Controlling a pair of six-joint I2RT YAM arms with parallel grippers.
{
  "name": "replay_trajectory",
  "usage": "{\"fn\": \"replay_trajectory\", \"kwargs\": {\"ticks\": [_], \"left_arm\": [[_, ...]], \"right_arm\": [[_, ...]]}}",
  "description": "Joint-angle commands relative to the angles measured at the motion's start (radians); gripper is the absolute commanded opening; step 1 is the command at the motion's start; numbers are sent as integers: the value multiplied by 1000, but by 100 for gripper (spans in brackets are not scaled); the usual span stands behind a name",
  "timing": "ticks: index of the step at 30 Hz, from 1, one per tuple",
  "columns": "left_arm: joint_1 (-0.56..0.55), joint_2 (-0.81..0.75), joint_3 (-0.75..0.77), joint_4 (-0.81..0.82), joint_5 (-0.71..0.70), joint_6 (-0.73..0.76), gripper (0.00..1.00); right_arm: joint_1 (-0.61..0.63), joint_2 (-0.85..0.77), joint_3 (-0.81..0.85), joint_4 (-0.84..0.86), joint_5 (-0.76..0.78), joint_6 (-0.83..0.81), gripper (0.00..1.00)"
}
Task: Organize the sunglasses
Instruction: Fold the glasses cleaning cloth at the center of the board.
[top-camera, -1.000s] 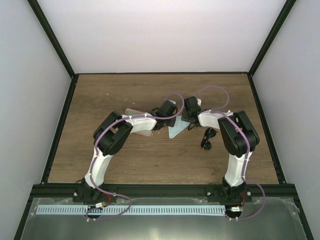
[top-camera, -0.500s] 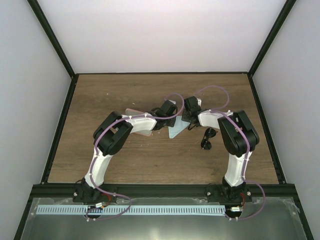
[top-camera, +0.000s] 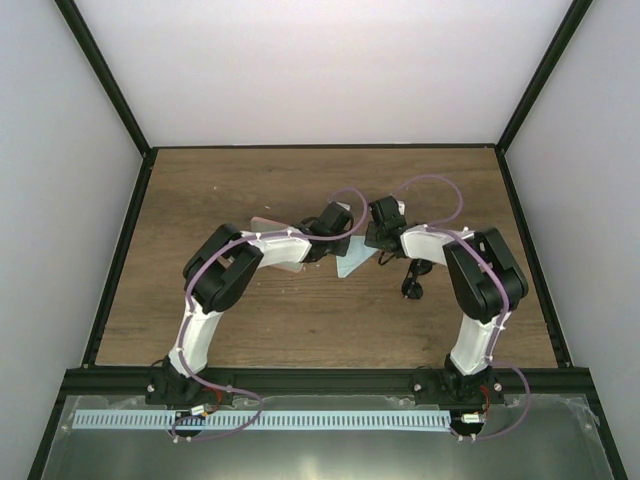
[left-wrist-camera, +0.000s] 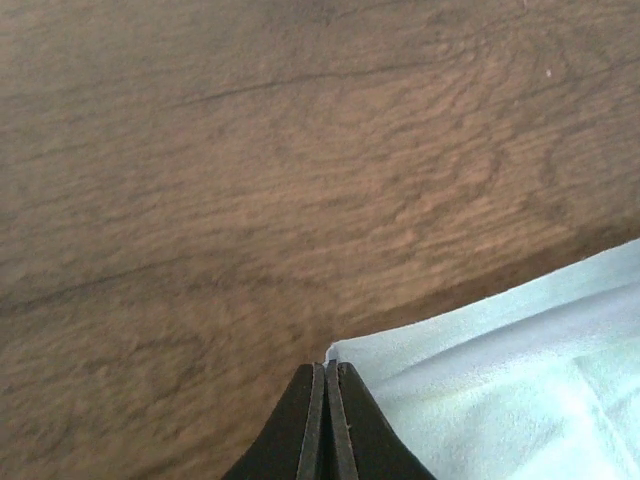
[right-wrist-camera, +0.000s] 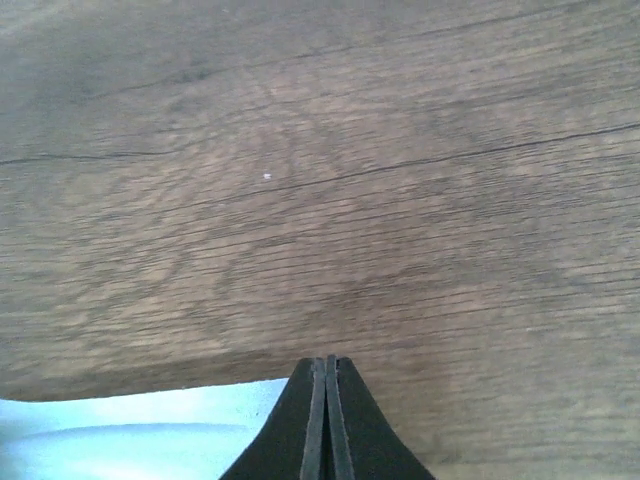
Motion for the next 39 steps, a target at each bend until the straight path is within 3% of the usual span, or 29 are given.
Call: {"fn": "replay_trajectory", "kwargs": {"ticks": [1,27,39], "left_arm": [[-9,-63,-47,-31,-44,5,4],[-88,-343,-153,-37,-184,28,4],[-159,-367,-125,-88,-271,45,4]], "right_arm": [[20,-72,-8,-11,-2,4,1],[91,-465,-144,-70,-75,12,1],[134,-614,-192,-82,-71,-6,1]]}}
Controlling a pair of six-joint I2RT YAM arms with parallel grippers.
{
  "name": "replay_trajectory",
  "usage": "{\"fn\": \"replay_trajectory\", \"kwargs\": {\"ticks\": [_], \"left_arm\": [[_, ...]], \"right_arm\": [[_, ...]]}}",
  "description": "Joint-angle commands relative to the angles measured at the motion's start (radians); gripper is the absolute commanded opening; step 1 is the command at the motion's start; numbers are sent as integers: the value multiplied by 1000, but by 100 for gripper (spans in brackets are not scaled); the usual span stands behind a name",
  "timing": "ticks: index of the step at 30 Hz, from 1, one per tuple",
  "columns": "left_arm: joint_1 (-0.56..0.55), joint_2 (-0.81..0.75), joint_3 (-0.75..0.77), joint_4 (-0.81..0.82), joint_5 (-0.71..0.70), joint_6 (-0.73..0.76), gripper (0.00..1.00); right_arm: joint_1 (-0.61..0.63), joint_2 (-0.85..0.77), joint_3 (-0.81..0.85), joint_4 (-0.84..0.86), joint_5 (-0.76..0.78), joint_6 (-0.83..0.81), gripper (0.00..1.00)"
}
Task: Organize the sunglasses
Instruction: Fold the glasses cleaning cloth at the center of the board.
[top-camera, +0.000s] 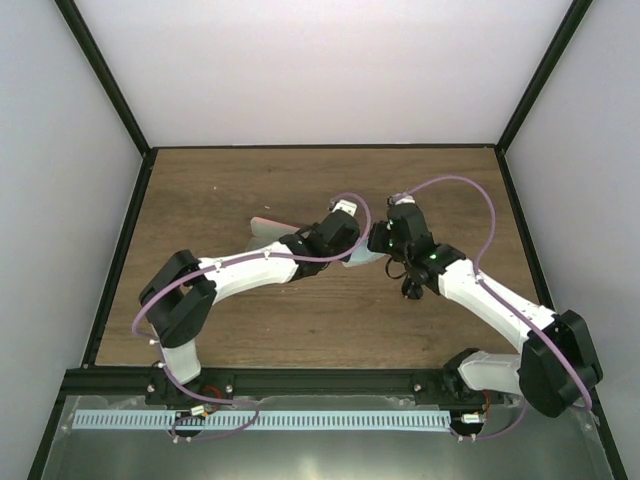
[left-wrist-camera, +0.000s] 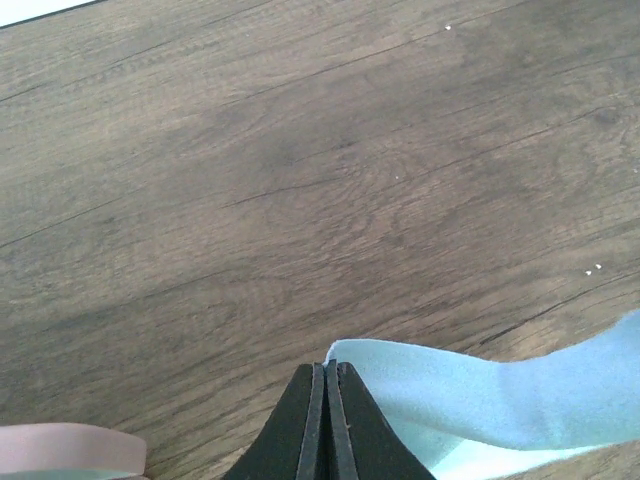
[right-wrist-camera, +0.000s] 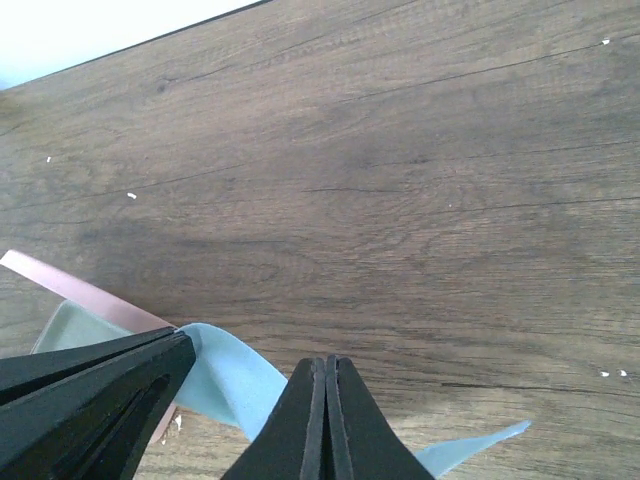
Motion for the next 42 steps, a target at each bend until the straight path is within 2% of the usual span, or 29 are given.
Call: {"fn": "replay_trajectory", "kwargs": {"ticks": [1,12,22,29,33,42], "left_arm": [[-5,-19,19,-33,-51,14,4],[-23,-88,12,-52,-45,-8,4],[-119,-108,13,-124,-121,-74,4],[-146,-171,-72,-145,-113,-121,4],[-145,-184,-114,-131,-126,-124,5],[-144,-84,-91,-123,-199,-126,5]], "right_arm": [[6,-26,-19,-8,3,-6,1],[26,-152,-60,-28,-40,6,1],[83,-303,-145,-57,-65,37,1],[114,-416,-209,-97,-87,57,1],[114,-386,-220,-99,-47,53,1],[114,-209,-211,-38,18,75,1]]}}
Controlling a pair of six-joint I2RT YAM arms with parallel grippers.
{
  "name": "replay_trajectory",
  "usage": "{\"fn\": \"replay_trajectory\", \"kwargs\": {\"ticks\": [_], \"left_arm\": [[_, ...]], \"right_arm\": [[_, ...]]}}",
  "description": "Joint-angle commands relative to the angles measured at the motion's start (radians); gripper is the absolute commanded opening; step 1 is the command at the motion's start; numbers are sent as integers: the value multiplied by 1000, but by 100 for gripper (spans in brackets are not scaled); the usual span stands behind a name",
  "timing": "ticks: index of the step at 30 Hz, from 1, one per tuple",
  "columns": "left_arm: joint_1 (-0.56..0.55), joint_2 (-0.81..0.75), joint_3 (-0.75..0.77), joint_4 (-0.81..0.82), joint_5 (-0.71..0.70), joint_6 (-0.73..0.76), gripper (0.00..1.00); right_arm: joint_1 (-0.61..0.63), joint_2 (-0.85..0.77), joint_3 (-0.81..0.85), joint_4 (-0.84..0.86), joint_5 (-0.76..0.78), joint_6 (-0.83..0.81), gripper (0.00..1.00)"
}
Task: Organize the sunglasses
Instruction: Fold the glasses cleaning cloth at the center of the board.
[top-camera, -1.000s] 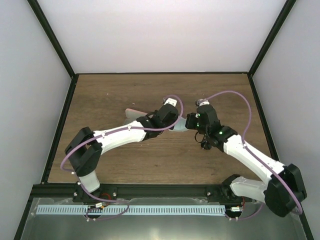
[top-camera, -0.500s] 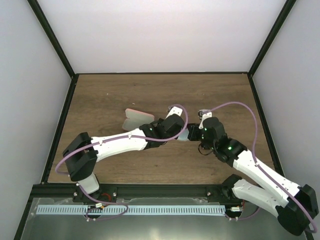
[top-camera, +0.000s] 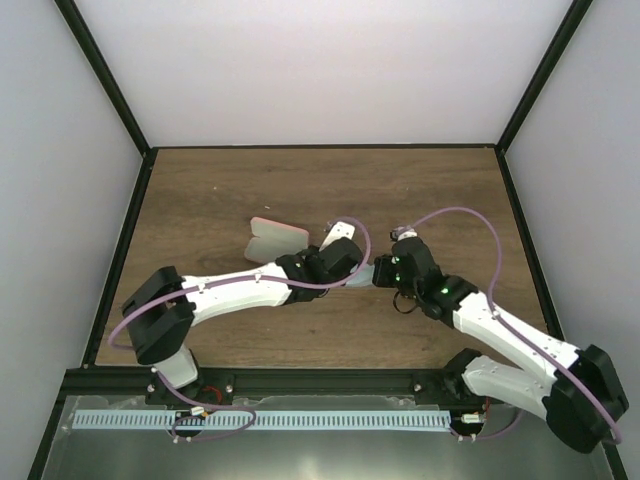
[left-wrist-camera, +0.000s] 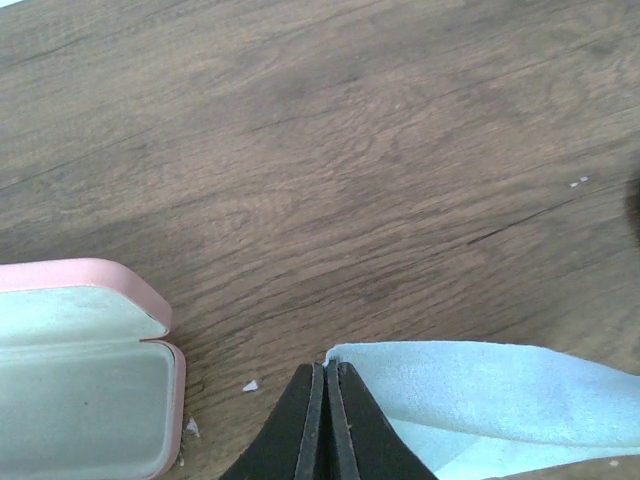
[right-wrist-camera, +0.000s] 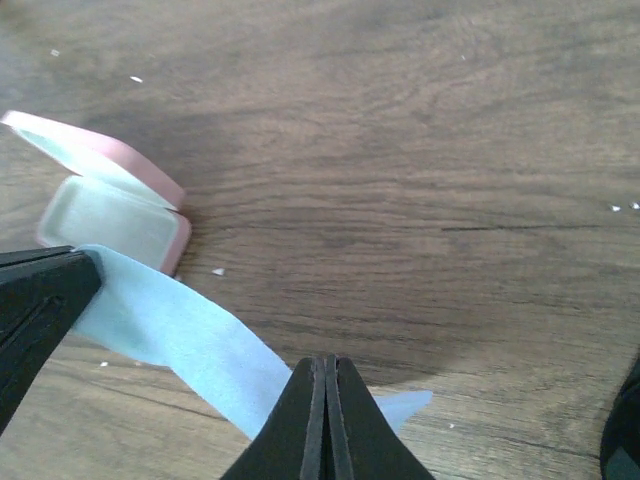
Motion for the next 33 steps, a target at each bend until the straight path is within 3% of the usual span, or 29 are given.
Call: {"fn": "replay_trajectory", "kwargs": {"ticks": [1,13,33], "left_arm": [[2,72,17,14,-64,-15,5],[17,172,77,15,-148,-5,8],[93,242,159,25,-144,48,9]], "right_arm": [[8,73,19,36,50,14,1],[-20,271,122,48,105,-22,1],[-85,379,224,61,103,-57,1]]}}
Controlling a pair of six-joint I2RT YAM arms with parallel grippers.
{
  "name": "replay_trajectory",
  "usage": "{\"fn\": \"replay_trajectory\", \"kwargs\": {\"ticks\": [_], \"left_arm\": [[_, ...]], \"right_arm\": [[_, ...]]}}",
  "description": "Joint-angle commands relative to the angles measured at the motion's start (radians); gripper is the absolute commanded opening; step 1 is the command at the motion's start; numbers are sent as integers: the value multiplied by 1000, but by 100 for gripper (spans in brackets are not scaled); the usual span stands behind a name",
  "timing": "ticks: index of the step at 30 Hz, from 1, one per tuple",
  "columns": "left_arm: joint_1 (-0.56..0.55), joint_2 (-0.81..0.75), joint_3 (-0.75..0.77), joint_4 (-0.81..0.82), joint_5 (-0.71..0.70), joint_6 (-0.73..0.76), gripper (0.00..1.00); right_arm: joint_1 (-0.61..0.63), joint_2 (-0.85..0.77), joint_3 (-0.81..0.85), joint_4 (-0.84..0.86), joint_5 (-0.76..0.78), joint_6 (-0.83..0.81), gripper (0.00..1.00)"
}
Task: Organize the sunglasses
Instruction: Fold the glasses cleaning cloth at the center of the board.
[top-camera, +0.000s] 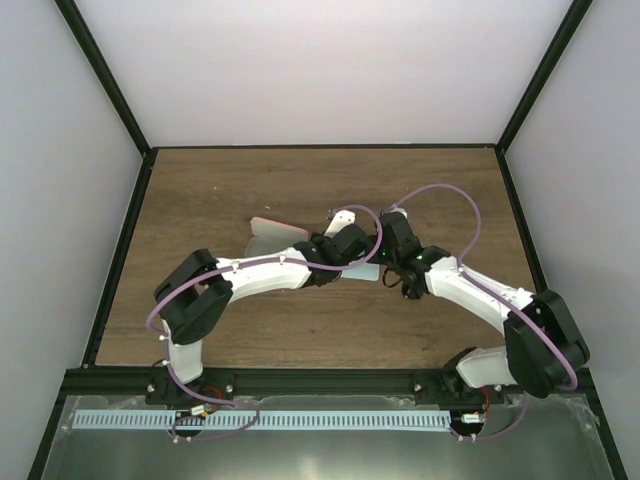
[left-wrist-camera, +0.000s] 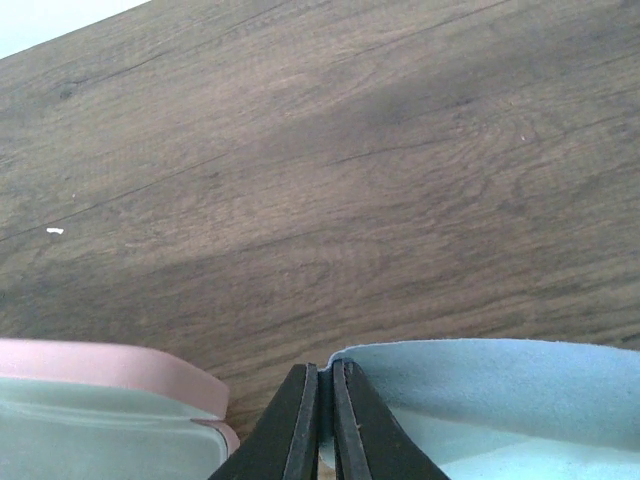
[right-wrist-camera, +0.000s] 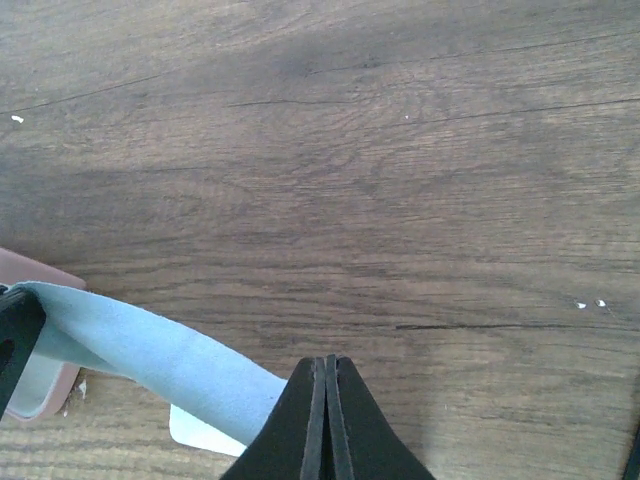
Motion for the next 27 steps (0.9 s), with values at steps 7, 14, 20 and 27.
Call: {"fn": "replay_trajectory", "kwargs": {"ticks": [7,14,20,27], "left_arm": [[22,67,46,27,-9,32,9],[37,98,46,59,-17,62,9],[43,127,45,81,-21,76,9],[44,147,43,94,-10,81,8]], "right_arm": [[-19,83,51,28,32,-7,1],[-32,142,65,36,47,-5,1],[-37,194,66,58,54,-5,1],[-39,219,64,75,48,-6,1]]}}
